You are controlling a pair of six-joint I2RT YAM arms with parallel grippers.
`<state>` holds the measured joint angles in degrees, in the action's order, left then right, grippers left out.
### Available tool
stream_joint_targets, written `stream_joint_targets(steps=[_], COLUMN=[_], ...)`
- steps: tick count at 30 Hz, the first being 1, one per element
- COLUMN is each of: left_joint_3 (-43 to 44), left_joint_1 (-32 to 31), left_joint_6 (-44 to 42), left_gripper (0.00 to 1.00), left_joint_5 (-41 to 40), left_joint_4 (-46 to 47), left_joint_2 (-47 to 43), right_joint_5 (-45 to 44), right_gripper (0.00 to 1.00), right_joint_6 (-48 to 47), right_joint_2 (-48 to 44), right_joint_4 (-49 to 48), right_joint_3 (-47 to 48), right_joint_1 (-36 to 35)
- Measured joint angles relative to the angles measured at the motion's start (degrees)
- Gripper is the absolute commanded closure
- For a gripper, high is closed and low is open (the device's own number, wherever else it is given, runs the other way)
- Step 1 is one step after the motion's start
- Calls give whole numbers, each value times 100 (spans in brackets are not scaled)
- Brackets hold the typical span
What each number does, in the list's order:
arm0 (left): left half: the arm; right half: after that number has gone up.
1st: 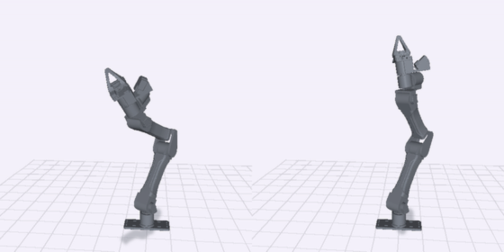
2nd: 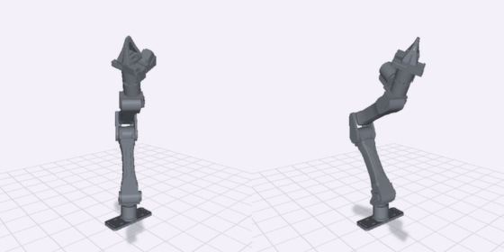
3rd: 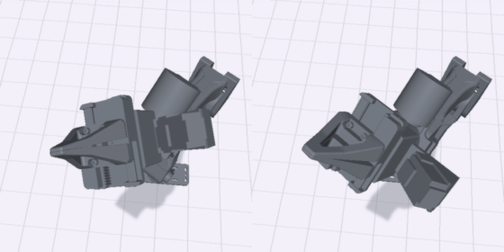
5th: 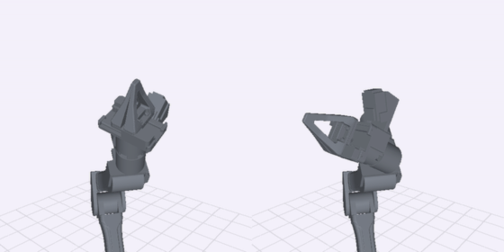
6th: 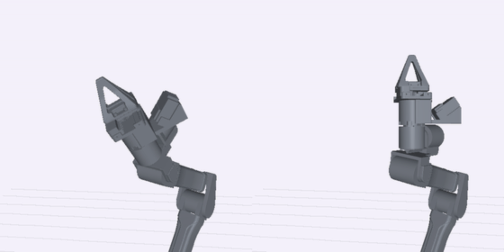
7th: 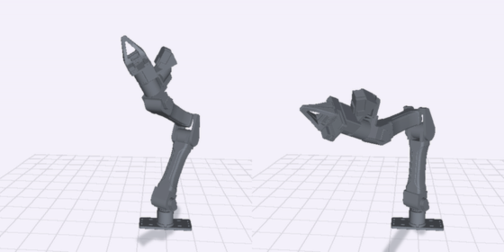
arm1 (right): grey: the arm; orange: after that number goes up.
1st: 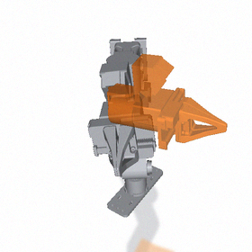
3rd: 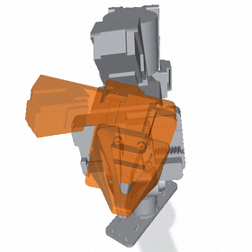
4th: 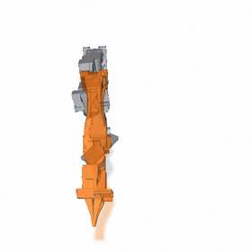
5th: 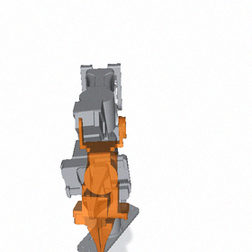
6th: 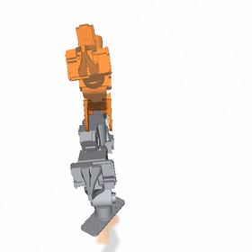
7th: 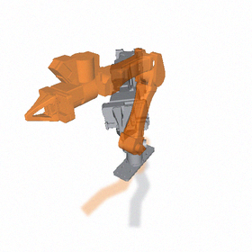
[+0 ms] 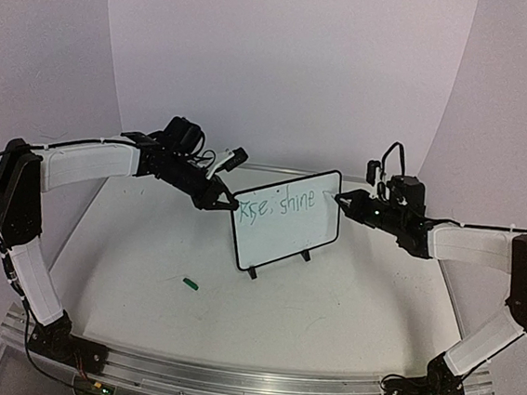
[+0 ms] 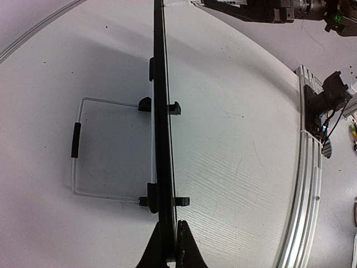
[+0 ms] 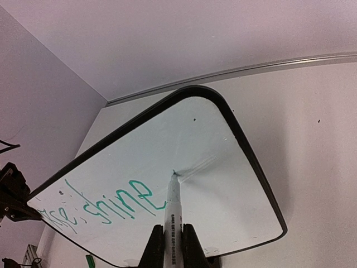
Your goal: Write a sentence on the whiteboard
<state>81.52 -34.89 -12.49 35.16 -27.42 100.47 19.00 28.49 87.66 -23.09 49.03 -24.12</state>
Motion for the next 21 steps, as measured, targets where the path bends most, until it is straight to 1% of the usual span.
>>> stream_joint_targets(steps=[11, 21], left_joint_3=[15, 15], left_joint_1=[-16, -20], left_joint_6=[2, 2], left_gripper=[100, 100], left_joint_5=[-29, -33], left_joint_4=[-11, -11], left_joint_2=[0, 0], right_joint_5=[139, -19], right_gripper=[100, 100], right_joint_6=[2, 4], right_joint_2=[54, 54], right_joint_4=[2, 111], right_joint_3=[-10, -54], right_joint_1=[0, 0])
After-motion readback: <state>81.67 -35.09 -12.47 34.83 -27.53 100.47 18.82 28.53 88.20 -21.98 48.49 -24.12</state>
